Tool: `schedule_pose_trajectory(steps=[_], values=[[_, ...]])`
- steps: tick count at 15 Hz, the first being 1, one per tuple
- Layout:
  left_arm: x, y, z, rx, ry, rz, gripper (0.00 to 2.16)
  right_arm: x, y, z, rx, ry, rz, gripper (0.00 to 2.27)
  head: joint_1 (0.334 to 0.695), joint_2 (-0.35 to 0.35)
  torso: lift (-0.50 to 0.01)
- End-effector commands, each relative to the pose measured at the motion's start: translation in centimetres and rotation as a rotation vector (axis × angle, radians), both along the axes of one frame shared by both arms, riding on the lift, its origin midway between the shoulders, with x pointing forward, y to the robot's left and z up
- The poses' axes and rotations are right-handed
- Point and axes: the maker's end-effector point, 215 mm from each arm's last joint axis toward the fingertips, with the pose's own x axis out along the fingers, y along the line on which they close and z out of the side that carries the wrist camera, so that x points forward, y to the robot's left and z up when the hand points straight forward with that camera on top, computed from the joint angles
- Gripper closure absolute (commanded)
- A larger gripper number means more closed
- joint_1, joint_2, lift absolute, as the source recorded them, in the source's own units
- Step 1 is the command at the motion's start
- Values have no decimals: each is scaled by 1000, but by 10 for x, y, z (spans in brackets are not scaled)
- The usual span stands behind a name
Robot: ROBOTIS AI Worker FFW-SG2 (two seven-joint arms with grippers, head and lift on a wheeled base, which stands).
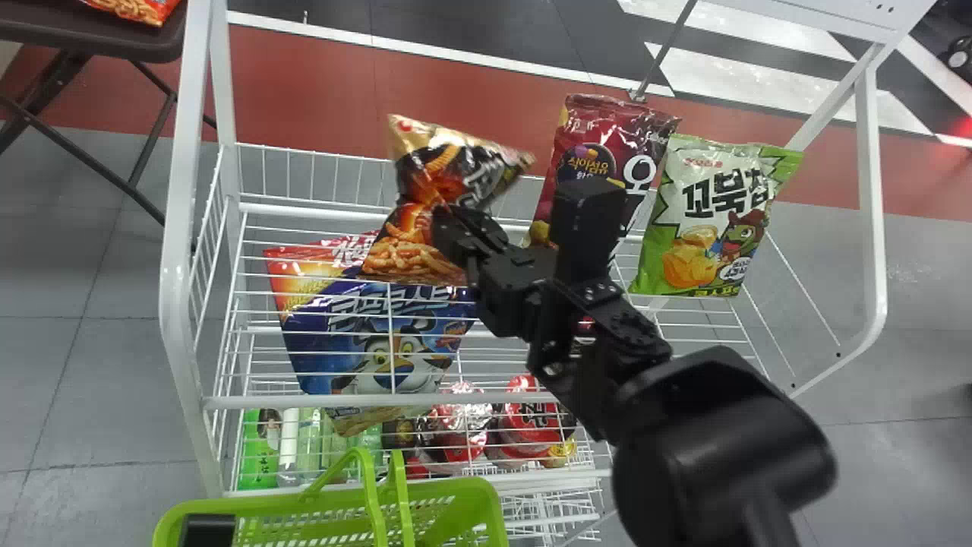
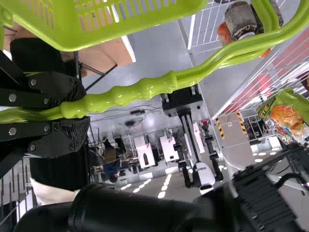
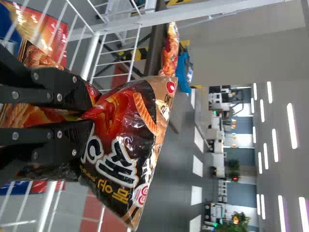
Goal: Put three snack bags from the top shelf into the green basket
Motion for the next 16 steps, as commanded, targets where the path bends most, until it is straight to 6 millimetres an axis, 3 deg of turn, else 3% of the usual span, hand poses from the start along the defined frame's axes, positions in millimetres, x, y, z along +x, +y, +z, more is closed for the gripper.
schedule_pose_trajectory(steps=[1, 6, 8, 10, 12, 14, 16], values=[[1, -1, 1, -1, 0, -4, 2142, -32, -17, 4, -14, 82, 0, 2250, 695, -350, -50], [3, -3, 2, -9, -1, 2, 2142, -123, -63, 16, -83, 313, 6, 2250, 695, -350, -50], [3, -5, 3, -13, -3, 3, 2142, -165, -80, 5, -121, 436, -12, 2250, 695, -350, -50], [3, -6, 2, -15, -3, 8, 2142, -173, -76, 35, -63, 384, 14, 2250, 695, -350, -50], [4, -6, 3, -16, -8, 11, 2142, -197, -62, 51, 62, 392, 85, 2250, 695, -350, -50], [4, -6, 3, -17, -10, 11, 2142, -214, -59, 41, 110, 439, 95, 2250, 695, -350, -50], [4, -5, 4, -20, -12, 15, 2142, -229, -65, 17, 135, 519, 76, 2250, 695, -350, -50]])
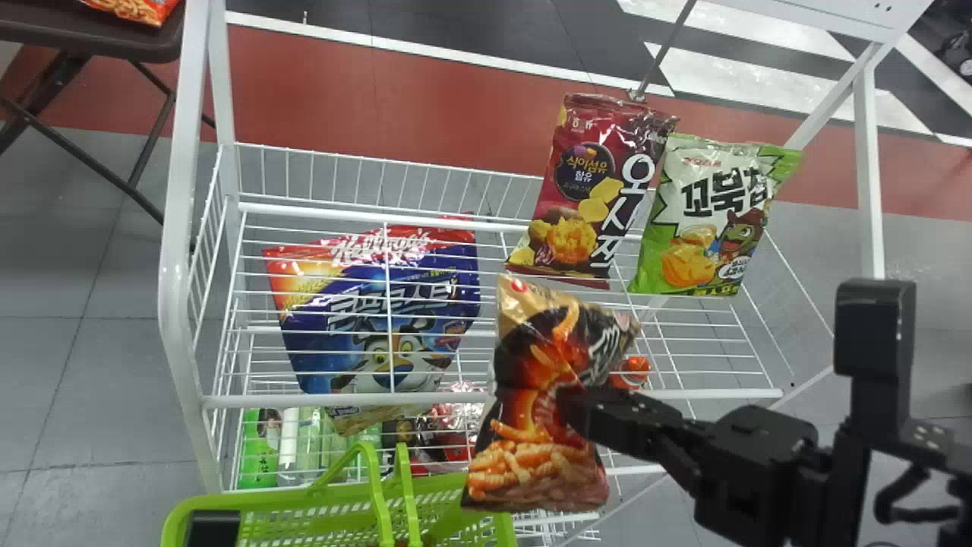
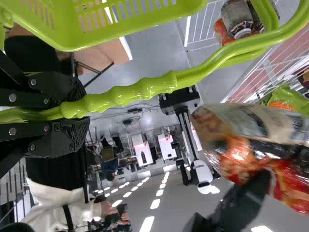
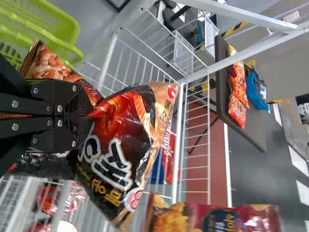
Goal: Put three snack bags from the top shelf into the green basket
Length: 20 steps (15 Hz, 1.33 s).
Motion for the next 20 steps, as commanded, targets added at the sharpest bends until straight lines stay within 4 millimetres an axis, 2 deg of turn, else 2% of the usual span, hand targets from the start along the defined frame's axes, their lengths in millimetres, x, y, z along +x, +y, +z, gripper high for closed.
schedule_pose_trajectory(steps=[1, 6, 14, 18, 20], values=[[1, -1, 1, -5, -5, 4, 2142, -20, -9, -34, 9, 116, -27, 2250, 695, -350, -50], [3, -1, 1, -4, -9, 5, 2142, -52, -9, -91, 3, 282, -26, 2250, 695, -350, -50], [4, -1, 1, -4, -10, 5, 2142, -99, 60, -164, 12, 481, 130, 2250, 695, -350, -50], [3, -2, 1, -6, -9, 3, 2142, -125, 75, -208, 19, 604, 177, 2250, 695, -350, -50], [3, -2, 2, -7, -10, 2, 2142, -108, 79, -221, -10, 562, 189, 2250, 695, -350, -50]])
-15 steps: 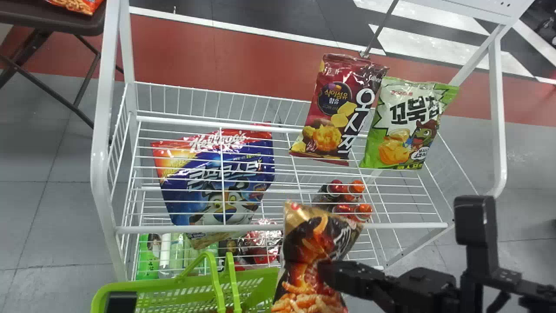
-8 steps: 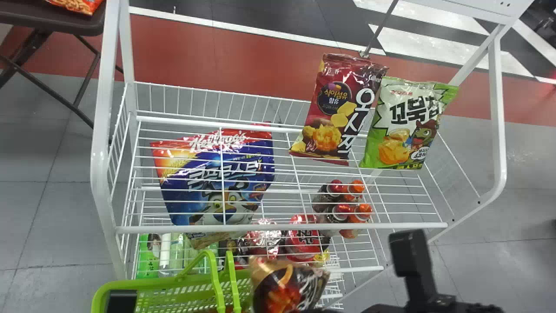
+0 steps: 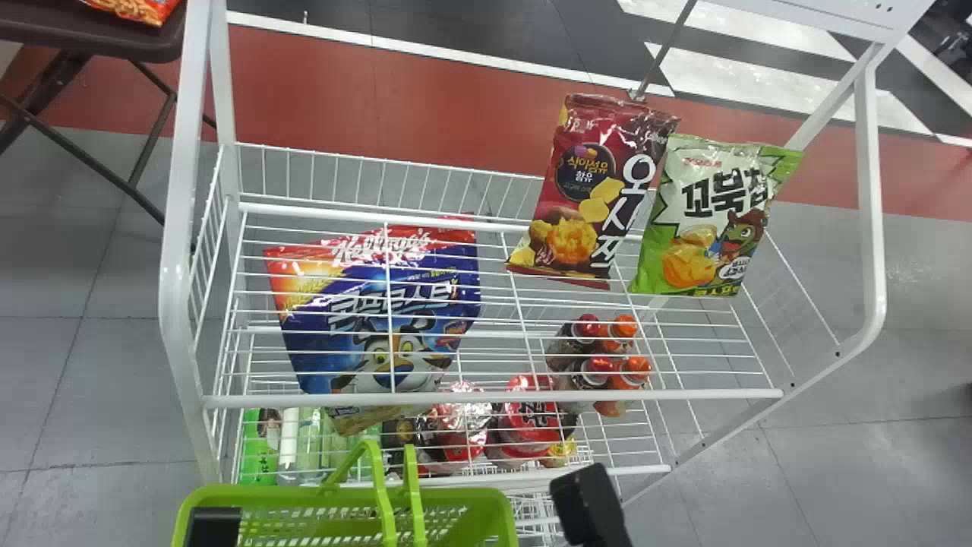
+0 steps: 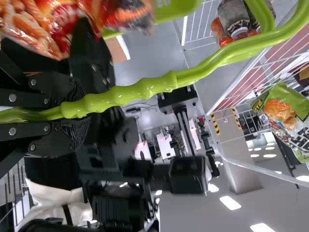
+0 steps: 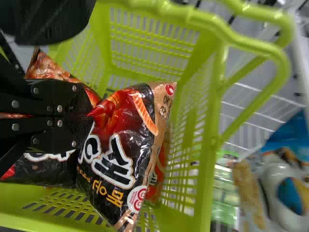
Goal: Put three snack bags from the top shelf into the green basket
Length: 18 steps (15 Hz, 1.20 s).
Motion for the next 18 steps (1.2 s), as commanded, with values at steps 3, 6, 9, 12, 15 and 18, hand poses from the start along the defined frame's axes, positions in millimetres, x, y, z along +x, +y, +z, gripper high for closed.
schedule_pose_trajectory(steps=[3, 6, 9, 12, 15, 18], values=[[0, -1, 2, -5, -2, 0, 2142, 23, 1, -12, -17, -54, 6, 1521, 695, -350, -50], [1, -1, 2, -4, -2, 1, 2142, 37, -3, -1, -17, -120, -9, -2, 695, -350, -50], [0, -1, 2, -3, -1, -1, 2142, 65, -11, 24, -27, -237, -29, 53, 695, -350, -50], [1, 0, 1, -2, -1, 1, 2142, 86, -31, 63, -65, -338, -53, 53, 695, -350, -50], [2, 0, 1, -2, -2, 2, 2142, 132, -56, 114, -39, -522, -135, 53, 695, -350, -50], [2, 0, 2, -2, -3, -1, 2142, 174, -89, 162, 9, -705, -242, 63, 695, -350, -50]])
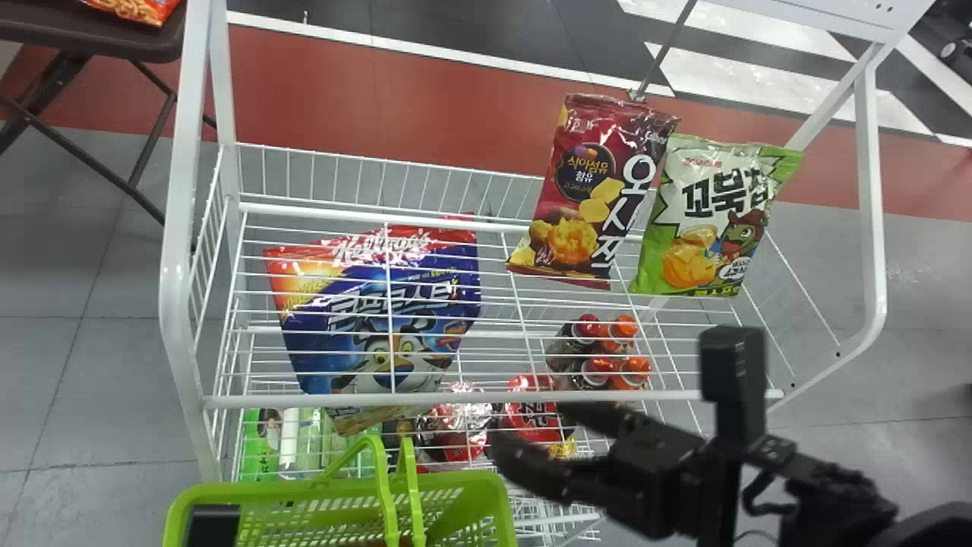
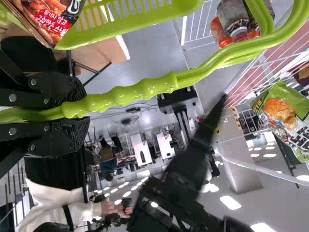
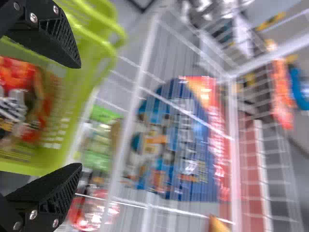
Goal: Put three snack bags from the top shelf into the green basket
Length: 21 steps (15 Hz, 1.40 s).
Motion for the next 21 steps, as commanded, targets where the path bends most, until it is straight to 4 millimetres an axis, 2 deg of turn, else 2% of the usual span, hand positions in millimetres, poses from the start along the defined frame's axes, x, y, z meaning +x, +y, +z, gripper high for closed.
schedule_pose_trajectory(steps=[1, 3, 4, 7, 10, 14, 16, 19, 21], values=[[0, -1, 1, -1, 1, 0, 2142, 43, -39, 41, 30, -202, -97, 63, 695, -350, -50], [0, -1, 1, 0, 1, -1, 2142, 83, -86, 77, 25, -428, -192, 63, 695, -350, -50], [-1, -1, 1, 0, 3, -2, 2142, 98, -107, 80, 8, -482, -240, 56, 695, -350, -50], [-2, 0, -2, 12, 8, -2, 2142, 133, -157, 82, -57, -546, -364, 53, 695, -350, -50], [-4, -1, -4, 18, 10, -5, 2142, 160, -199, 85, -128, -570, -448, 63, 695, -350, -50], [-7, -2, -3, 14, 13, -8, 2142, 180, -260, 62, -218, -527, -538, 60, 695, -350, -50], [-7, -2, -3, 14, 15, -8, 2142, 184, -279, 50, -239, -512, -557, 60, 695, -350, -50], [-8, -3, -3, 16, 12, -11, 2142, 189, -288, 45, -255, -510, -562, 60, 695, -350, -50], [-8, -4, -4, 19, 13, -13, 2142, 193, -286, 42, -263, -504, -549, 63, 695, -350, -50]])
